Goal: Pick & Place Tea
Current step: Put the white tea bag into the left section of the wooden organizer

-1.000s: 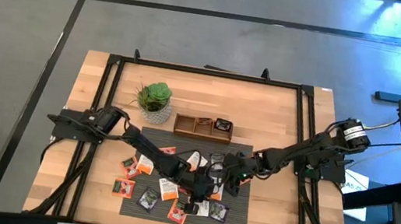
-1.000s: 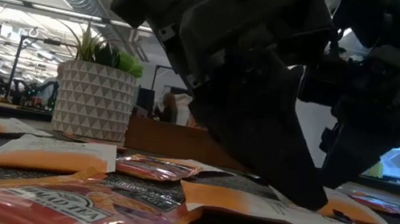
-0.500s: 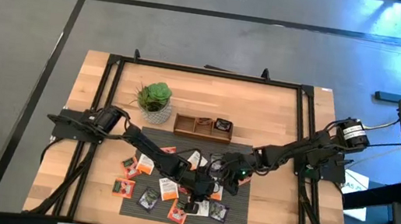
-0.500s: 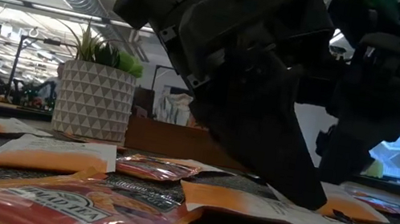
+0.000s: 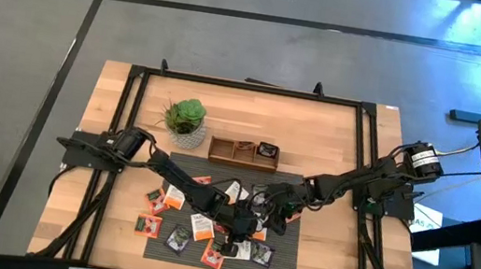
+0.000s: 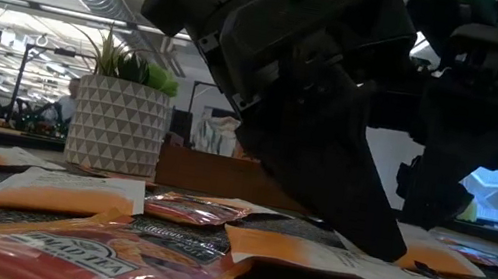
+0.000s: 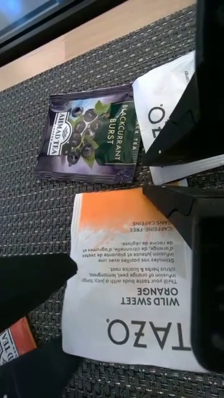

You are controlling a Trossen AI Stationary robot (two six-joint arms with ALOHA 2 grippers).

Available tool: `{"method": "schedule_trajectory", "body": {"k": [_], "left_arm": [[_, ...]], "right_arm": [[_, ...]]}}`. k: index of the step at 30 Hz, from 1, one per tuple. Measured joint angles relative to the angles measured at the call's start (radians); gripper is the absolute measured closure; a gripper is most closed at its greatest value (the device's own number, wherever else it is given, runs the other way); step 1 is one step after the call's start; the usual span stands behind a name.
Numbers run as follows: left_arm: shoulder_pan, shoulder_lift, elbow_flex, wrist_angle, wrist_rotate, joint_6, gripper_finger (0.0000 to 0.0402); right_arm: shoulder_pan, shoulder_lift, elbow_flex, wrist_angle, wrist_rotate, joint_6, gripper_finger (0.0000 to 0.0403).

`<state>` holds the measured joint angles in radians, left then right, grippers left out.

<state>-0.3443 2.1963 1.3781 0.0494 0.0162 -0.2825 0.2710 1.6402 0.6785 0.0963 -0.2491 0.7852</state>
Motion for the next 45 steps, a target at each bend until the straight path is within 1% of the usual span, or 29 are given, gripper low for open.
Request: {"method": "schedule_trajectory", "body": {"k": [8, 16, 20, 23, 26, 33, 37, 40, 42, 45], "left_arm": [[0.0, 0.0, 0.0, -0.001, -0.013, 0.007, 0.0343], [0.0, 0.0, 0.0, -0.001, -0.014, 0.008, 0.0343], [0.0, 0.0, 0.0, -0.001, -0.014, 0.008, 0.0343], [0.0, 0.0, 0.0, -0.002, -0.014, 0.008, 0.0343], [0.0, 0.0, 0.0, -0.002, -0.013, 0.008, 0.0343], [0.0, 0.001, 0.0, -0.002, -0.008, 0.016, 0.0343], [0.0, 0.001, -0.001, -0.002, -0.005, 0.016, 0.0343], [0.0, 0.001, -0.001, -0.002, -0.004, 0.016, 0.0343], [0.001, 0.001, -0.001, -0.002, 0.002, 0.016, 0.0343], [0.001, 0.001, -0.001, -0.002, 0.002, 0.017, 0.0343]], "right_arm": [[0.0, 0.001, -0.001, 0.021, -0.007, 0.0, 0.0221], [0.0, 0.001, -0.001, 0.027, -0.007, -0.004, 0.0295], [0.0, 0.001, -0.001, 0.067, -0.007, -0.006, 0.0312], [0.0, 0.001, -0.001, 0.097, -0.007, -0.006, 0.0312], [0.0, 0.001, -0.001, 0.095, -0.01, -0.007, 0.0304], [0.0, 0.001, -0.001, 0.095, -0.012, 0.004, 0.0257], [0.0, 0.001, -0.001, 0.095, 0.036, 0.046, 0.0234], [-0.004, 0.001, -0.001, 0.096, 0.037, 0.05, 0.0222], [-0.006, 0.001, -0.001, 0.1, 0.028, 0.046, 0.0218], [-0.005, 0.001, -0.001, 0.121, -0.016, 0.044, 0.0218]]}}
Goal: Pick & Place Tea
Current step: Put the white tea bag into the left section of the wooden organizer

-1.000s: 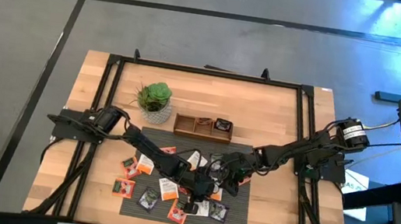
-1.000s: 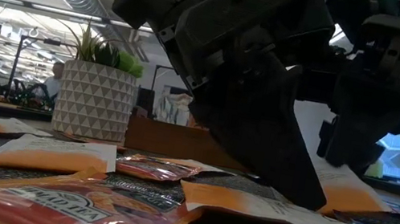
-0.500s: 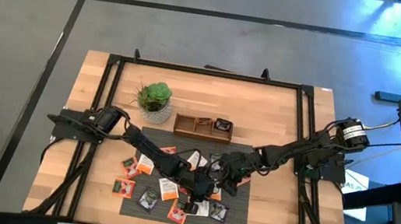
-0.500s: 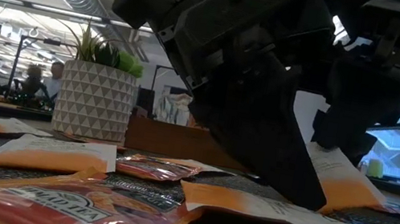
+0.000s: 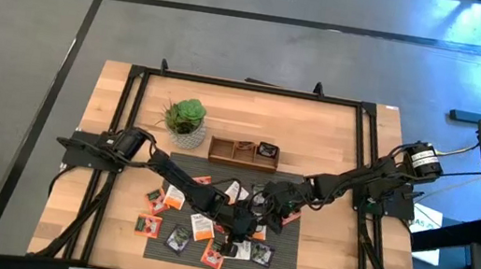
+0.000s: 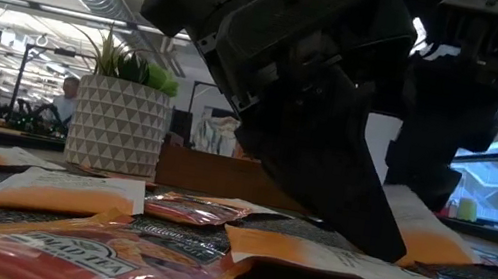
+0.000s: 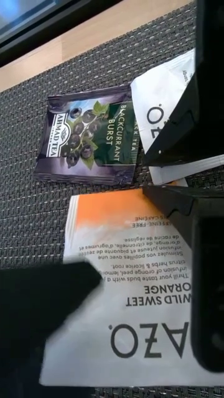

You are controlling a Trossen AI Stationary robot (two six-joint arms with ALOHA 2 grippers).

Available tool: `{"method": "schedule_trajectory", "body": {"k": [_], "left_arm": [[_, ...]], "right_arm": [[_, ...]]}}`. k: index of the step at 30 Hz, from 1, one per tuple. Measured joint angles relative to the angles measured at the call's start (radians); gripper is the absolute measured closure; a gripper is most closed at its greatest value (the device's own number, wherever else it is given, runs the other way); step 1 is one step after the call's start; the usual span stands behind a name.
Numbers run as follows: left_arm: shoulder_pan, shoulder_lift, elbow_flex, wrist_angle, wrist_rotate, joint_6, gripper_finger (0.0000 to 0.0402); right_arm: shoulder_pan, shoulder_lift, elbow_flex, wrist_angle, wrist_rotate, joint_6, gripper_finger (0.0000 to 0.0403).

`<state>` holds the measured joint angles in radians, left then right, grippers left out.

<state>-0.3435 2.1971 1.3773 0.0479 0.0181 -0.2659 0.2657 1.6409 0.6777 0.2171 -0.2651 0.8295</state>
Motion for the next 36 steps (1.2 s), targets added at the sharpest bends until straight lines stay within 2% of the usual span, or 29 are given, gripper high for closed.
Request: {"method": "schedule_trajectory", "body": {"k": [7, 20, 29, 32, 36], "left_arm": [[0.0, 0.0, 0.0, 0.0, 0.0, 0.0, 0.0343], [0.0, 0.0, 0.0, 0.0, 0.001, 0.0, 0.0343], [-0.002, -0.046, -0.006, -0.055, 0.008, -0.001, 0.0343], [-0.008, -0.103, -0.016, -0.073, 0.01, 0.005, 0.0343], [-0.017, -0.221, -0.099, -0.054, 0.004, 0.017, 0.0343]], "right_arm": [[0.0, 0.0, 0.0, 0.0, -0.012, 0.003, 0.0251], [0.0, 0.0, 0.0, -0.027, 0.014, -0.043, 0.0393], [0.0, 0.0, 0.0, -0.027, 0.02, -0.084, 0.0398], [0.0, -0.002, 0.0, -0.027, 0.02, -0.107, 0.0398], [0.0, -0.033, 0.001, -0.03, 0.02, -0.139, 0.0399]]}}
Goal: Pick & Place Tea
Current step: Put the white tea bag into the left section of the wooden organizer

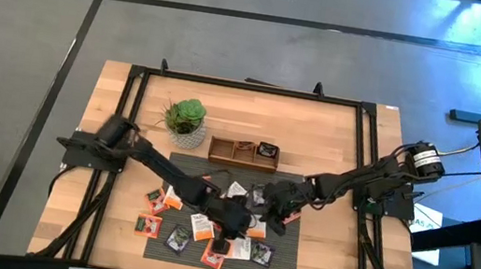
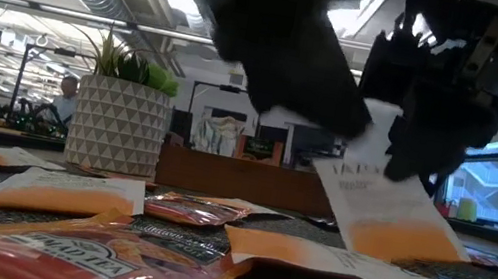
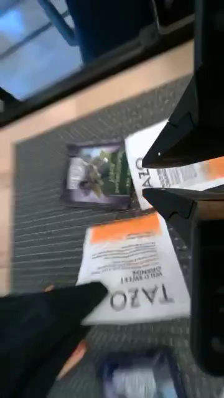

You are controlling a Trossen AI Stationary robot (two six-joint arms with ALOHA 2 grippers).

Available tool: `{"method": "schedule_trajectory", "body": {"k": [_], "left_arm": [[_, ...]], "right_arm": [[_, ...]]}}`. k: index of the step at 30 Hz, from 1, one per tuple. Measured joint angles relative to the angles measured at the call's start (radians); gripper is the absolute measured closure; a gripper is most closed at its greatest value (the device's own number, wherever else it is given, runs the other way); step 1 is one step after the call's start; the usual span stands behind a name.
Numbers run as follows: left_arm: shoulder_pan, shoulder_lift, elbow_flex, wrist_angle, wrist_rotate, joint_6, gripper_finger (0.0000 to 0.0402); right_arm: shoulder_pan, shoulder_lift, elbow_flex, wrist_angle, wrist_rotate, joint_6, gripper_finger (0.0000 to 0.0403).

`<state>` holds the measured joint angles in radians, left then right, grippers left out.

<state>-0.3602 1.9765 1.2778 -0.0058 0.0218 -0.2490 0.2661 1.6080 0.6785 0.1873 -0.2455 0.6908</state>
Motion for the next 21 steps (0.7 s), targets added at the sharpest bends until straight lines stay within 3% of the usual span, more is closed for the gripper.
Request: {"method": "schedule_trajectory", "body": {"k": [11, 18, 21], "left_arm": [[-0.081, -0.39, -0.462, 0.576, -0.107, 0.045, 0.0343], [-0.163, -0.605, -0.611, 0.617, -0.29, 0.046, 0.0343], [-0.197, -0.67, -0.635, 0.58, -0.369, 0.066, 0.0343]], "right_arm": [[-0.001, -0.153, 0.0, -0.002, 0.087, -0.117, 0.0401], [-0.037, -0.168, 0.07, -0.021, 0.14, -0.235, 0.0401], [-0.065, -0.168, 0.157, -0.138, 0.194, -0.324, 0.0402]]}}
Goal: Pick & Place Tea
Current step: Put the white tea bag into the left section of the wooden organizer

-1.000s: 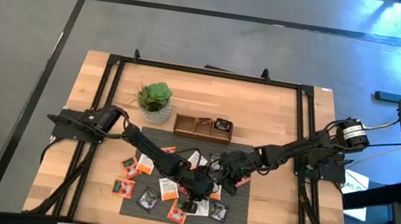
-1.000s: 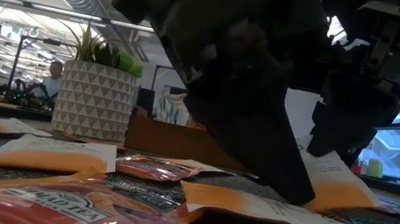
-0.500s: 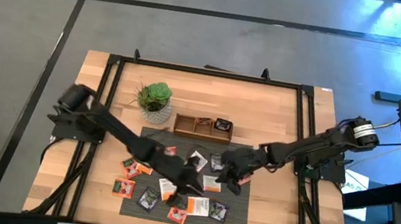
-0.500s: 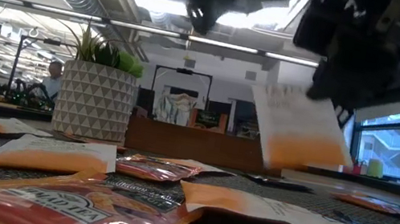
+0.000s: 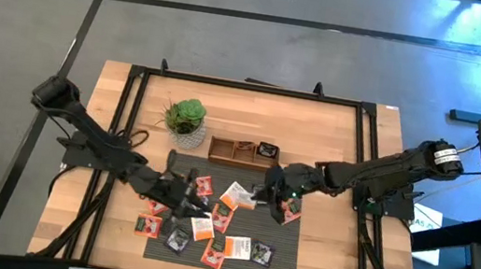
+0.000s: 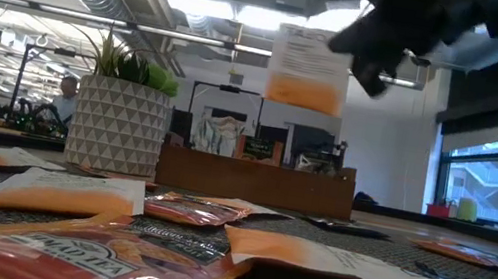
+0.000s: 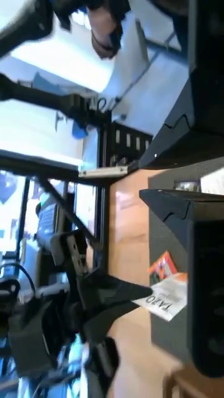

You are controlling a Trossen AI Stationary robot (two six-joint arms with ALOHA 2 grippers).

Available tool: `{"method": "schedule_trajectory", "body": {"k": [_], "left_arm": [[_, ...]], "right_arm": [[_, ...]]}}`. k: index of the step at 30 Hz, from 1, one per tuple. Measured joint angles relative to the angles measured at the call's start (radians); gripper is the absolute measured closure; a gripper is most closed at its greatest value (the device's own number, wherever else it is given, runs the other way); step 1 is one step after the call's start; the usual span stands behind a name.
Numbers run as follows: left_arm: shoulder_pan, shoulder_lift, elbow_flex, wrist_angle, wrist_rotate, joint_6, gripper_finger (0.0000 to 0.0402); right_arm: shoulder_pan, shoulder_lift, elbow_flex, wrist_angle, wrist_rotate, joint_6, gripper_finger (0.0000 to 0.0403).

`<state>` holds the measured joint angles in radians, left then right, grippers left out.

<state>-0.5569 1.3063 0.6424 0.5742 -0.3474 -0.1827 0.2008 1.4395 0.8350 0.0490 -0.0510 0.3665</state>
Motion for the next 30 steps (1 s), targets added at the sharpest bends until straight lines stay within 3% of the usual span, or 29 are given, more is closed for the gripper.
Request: {"method": "schedule_trajectory", "body": {"k": [4, 7, 11, 17, 23, 30], "left_arm": [[-0.03, -0.053, -0.025, -0.025, -0.088, 0.038, 0.0343], [-0.04, -0.065, -0.041, -0.036, -0.125, 0.071, 0.0343], [-0.04, -0.068, -0.047, -0.045, -0.141, 0.068, 0.0343], [-0.045, -0.068, -0.047, -0.055, -0.129, 0.066, 0.0343], [-0.046, -0.068, -0.047, -0.058, -0.127, 0.066, 0.0343], [-0.046, -0.068, -0.047, -0.065, -0.126, 0.066, 0.0343]], "right_arm": [[-0.054, 0.013, 0.133, -0.128, 0.139, -0.147, 0.0402], [-0.11, 0.045, 0.198, -0.126, 0.174, -0.267, 0.0402], [-0.203, 0.112, 0.257, -0.088, 0.158, -0.343, 0.0402], [-0.317, 0.276, 0.289, 0.009, 0.022, -0.346, 0.0403], [-0.357, 0.41, 0.367, -0.009, 0.016, -0.363, 0.0403], [-0.367, 0.44, 0.378, -0.049, 0.038, -0.352, 0.0403]]}}
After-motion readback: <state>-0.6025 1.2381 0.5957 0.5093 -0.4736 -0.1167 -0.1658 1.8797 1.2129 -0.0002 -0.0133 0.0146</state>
